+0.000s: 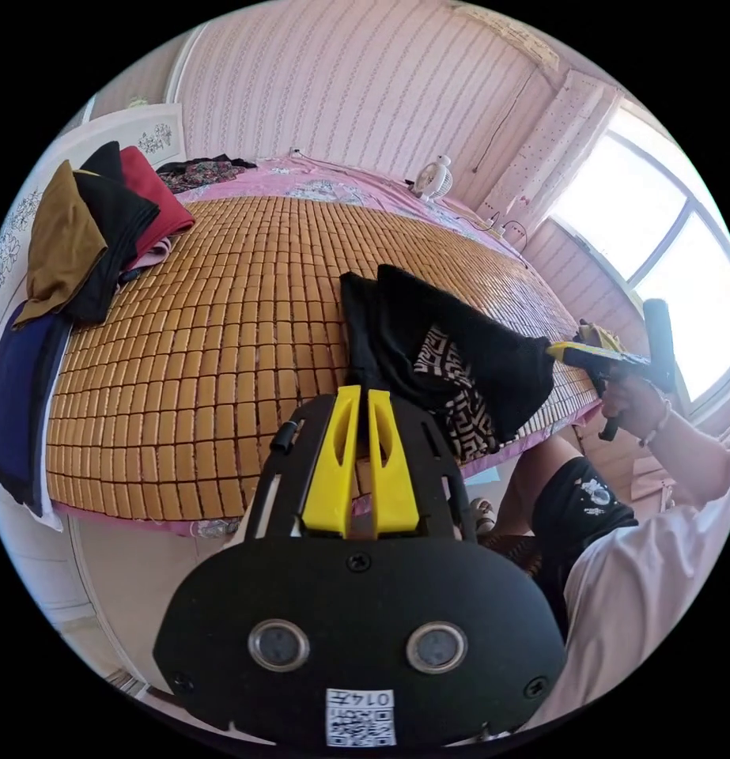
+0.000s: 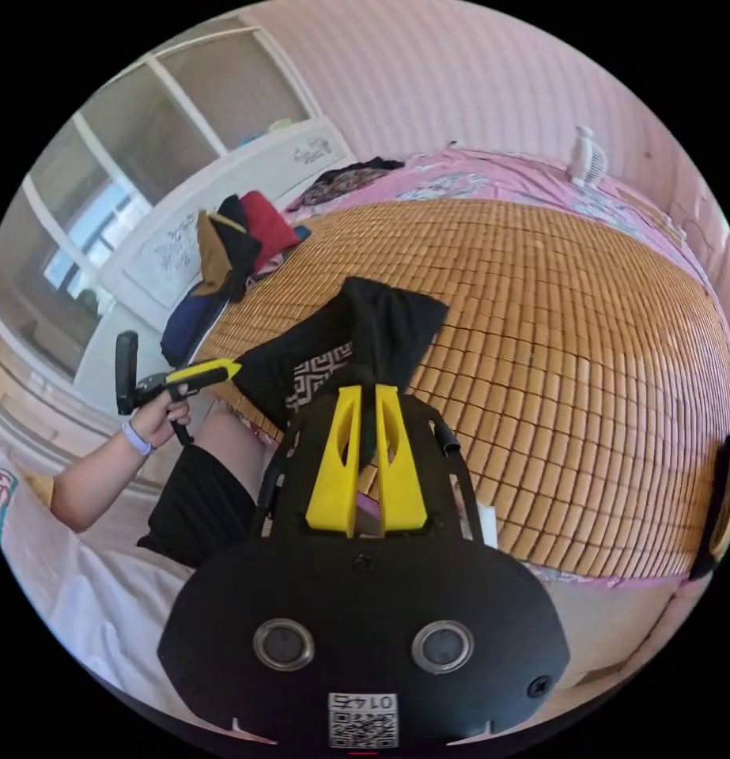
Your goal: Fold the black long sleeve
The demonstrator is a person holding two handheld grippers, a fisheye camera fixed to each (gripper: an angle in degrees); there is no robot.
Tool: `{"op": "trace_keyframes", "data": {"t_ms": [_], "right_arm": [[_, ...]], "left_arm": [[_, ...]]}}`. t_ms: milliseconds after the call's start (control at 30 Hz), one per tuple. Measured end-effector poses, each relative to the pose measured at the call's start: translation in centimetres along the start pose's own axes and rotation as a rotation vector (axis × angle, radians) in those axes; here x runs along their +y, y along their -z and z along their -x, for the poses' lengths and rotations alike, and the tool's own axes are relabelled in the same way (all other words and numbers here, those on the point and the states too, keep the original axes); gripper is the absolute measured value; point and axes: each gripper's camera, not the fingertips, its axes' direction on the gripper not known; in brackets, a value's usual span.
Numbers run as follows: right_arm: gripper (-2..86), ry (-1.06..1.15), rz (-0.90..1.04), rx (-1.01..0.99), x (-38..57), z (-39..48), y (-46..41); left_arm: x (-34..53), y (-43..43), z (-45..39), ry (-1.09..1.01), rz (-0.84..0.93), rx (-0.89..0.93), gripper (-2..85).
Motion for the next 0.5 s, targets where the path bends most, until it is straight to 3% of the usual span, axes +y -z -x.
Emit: {"op": "trace_keyframes", "data": {"t_ms": [167, 367, 500], "right_arm": [[4.1, -0.273, -0.087, 0.097, 7.5, -7.5, 6.6], [13.2, -0.361, -0.098, 0.155, 13.9, -9.3, 8.6], [14.2, -0.354, -0.066, 0.152, 15.2, -9.3, 8.7]], "left_arm": [[1.7, 2.0, -2.0, -0.026, 0.013, 0.003, -0.8], [3.8, 3.7, -4.7, -0.058, 0.049, 0.004, -0.8], [5.0, 4.7, -6.2, -0.038, 0.061, 0.005, -0.7]]}}
